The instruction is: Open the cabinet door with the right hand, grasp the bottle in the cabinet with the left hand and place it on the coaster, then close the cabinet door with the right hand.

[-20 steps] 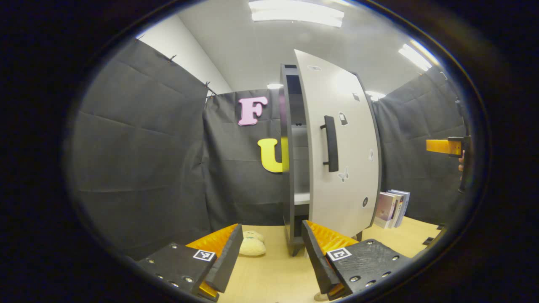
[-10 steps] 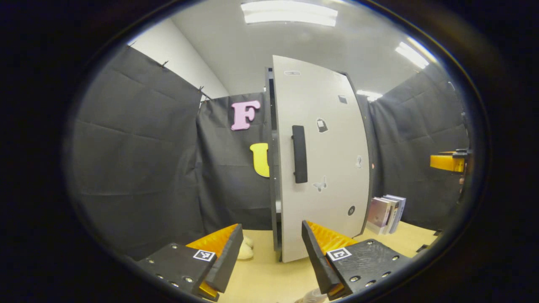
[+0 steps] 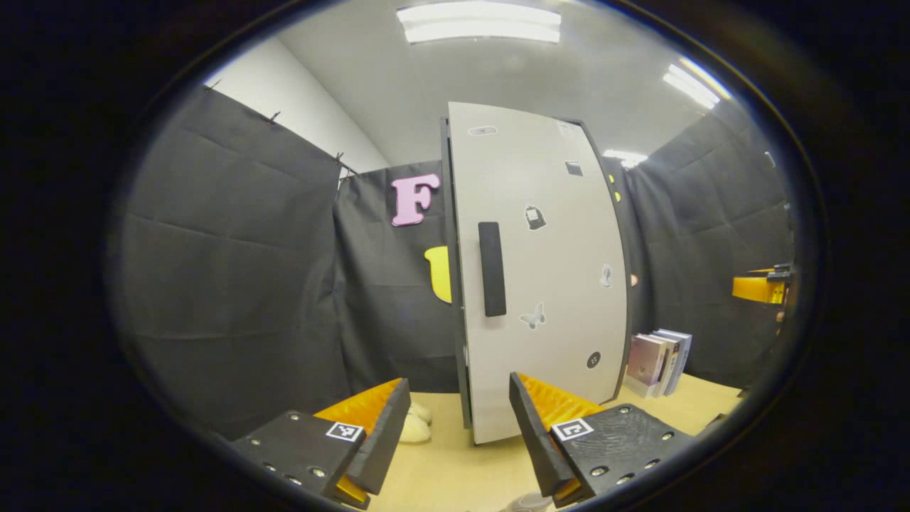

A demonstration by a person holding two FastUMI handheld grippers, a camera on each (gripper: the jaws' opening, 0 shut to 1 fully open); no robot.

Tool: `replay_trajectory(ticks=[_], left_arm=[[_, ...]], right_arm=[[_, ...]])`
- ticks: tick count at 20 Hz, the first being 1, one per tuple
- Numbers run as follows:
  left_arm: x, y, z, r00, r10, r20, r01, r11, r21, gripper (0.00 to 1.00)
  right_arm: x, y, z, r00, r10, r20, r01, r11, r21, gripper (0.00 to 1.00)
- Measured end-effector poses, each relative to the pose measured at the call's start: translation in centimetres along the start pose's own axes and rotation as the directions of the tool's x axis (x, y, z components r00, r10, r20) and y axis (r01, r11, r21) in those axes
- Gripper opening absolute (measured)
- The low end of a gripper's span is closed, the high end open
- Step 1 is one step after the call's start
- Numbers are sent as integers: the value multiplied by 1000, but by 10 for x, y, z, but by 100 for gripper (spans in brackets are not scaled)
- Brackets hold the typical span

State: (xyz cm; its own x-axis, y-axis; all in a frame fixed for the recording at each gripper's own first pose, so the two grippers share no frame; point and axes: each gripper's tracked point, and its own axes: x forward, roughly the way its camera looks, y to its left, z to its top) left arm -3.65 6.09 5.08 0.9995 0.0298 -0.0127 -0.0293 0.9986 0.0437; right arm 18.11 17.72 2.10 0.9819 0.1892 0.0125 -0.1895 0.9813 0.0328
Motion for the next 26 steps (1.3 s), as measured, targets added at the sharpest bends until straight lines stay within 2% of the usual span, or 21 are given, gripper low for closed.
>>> replay_trajectory(ticks=[3, 4, 6, 7, 8, 11, 12, 21, 22, 24, 26], left_arm=[[1, 3, 0, 1000, 11, 2, -11, 1000, -5, 83], [1, 5, 0, 1000, 14, 2, -14, 1000, -11, 77], [-1, 9, 0, 1000, 26, 6, -26, 1000, -16, 83], [-2, 11, 1, 1000, 28, 6, -28, 999, -16, 80], [-2, 12, -1, 1000, 31, 5, -31, 999, -14, 83], [-3, 13, -2, 999, 31, 4, -31, 999, -13, 83], [-4, 14, -2, 999, 32, 5, -32, 999, -13, 80], [-7, 22, 0, 999, 40, 13, -39, 999, -11, 80], [-7, 24, 1, 999, 42, 16, -42, 999, -10, 77], [-6, 25, 1, 999, 42, 16, -42, 999, -7, 83], [-6, 27, 0, 999, 41, 15, -41, 999, -7, 83]], right_arm=[[1, -2, -2, 1000, -3, -5, 3, 1000, 2, 94], [1, -3, 0, 1000, -9, -2, 9, 1000, 0, 94], [1, -3, 1, 1000, -11, 3, 11, 1000, -3, 94], [0, -1, 1, 1000, -10, 5, 10, 1000, -3, 94], [0, -1, 2, 1000, -9, 5, 9, 1000, -5, 94], [-2, 0, 2, 1000, -10, 4, 10, 1000, -5, 94], [-2, 1, 2, 1000, -10, 2, 10, 1000, -4, 94], [-6, 11, -1, 1000, 5, -7, -5, 1000, -10, 94], [-6, 11, 0, 1000, 4, -6, -4, 1000, -11, 94], [-6, 12, 1, 1000, 3, -3, -3, 1000, -11, 94], [-5, 13, 1, 1000, 1, -5, -1, 1000, -10, 94]])
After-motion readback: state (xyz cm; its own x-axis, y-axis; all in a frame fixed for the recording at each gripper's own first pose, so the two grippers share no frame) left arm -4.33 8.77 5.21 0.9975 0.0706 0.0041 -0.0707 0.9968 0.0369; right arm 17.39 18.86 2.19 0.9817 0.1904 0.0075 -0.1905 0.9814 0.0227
